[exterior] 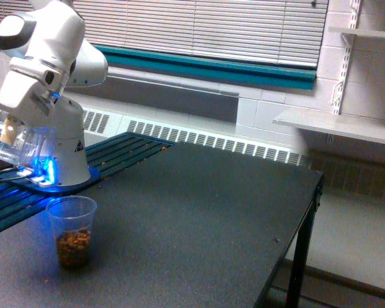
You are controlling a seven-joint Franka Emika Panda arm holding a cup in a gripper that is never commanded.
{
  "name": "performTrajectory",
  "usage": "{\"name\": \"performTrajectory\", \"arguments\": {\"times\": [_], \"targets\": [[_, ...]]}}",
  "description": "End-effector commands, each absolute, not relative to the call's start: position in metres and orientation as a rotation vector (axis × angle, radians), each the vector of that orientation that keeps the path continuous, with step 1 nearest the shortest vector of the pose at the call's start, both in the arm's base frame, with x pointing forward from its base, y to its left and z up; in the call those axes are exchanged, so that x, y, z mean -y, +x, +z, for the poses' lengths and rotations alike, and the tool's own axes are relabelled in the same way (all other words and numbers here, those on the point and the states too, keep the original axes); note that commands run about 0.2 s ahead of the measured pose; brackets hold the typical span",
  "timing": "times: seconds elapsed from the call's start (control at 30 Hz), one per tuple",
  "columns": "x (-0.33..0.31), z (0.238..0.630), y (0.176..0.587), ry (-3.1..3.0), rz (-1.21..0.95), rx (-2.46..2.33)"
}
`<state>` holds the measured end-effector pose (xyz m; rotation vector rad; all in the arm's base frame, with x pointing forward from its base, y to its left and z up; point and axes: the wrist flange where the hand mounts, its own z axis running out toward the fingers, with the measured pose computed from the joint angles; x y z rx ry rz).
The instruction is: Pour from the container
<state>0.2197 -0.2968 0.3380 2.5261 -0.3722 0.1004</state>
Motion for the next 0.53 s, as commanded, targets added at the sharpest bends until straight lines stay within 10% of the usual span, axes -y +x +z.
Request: {"name": "performTrajectory", "arguments": {"times": [0.03, 0.53], "targets": [[0.295, 0.3495, 0.2246, 2.493, 0.086, 0.354], [0.2932, 0.3529, 0.222, 2.504, 0.048, 0.369]]}}
